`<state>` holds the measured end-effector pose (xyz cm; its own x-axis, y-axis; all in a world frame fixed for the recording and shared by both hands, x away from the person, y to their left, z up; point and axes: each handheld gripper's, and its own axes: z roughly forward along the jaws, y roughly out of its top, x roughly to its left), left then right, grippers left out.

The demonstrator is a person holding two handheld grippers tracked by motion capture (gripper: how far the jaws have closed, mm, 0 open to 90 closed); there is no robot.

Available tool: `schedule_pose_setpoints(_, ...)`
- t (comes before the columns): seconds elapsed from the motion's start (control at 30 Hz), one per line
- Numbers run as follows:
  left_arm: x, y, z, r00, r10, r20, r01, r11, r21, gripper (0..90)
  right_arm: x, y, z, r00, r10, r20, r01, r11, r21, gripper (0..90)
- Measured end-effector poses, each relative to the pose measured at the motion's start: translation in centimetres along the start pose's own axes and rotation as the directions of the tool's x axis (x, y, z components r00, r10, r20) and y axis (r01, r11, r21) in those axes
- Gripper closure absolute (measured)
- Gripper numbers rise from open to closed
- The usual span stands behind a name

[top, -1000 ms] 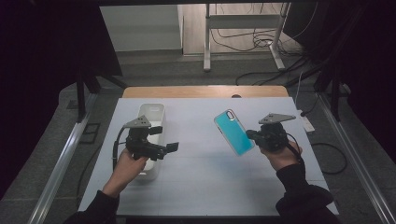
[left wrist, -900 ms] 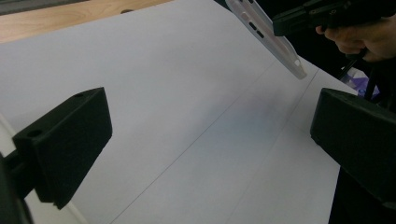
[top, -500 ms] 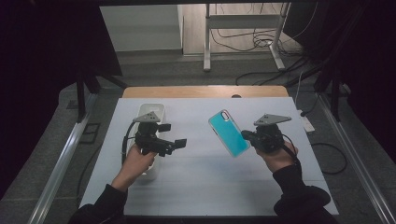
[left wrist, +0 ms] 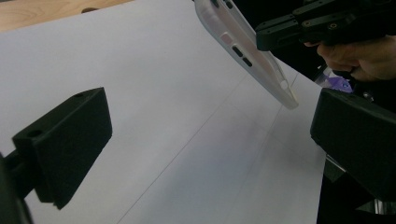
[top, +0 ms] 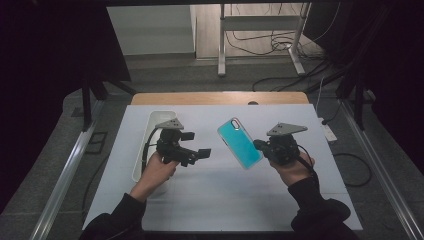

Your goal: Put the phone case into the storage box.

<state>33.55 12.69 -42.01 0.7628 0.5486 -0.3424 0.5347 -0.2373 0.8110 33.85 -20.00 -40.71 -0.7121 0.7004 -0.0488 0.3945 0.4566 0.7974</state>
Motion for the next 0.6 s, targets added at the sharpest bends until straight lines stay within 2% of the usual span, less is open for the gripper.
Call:
schedule_pose_setpoints(0.3, -0.3, 0.4, 1.1, 0.9996, -0.013, 0.023, 0.014, 0.9999, -0.007, 0.0, 0.9, 0.3, 0.3, 0.9997, -0.019, -0.015, 0.019, 1.000, -0.006, 88.6)
schedule_pose_setpoints(0.6, -0.3, 0.2, 1.5, 0.9986, -0.034, 0.039, 0.034, 0.9993, -0.012, 0.0, 1.8, 0.5, 0.6, 0.9989, -0.036, -0.030, 0.036, 0.999, -0.007, 88.6)
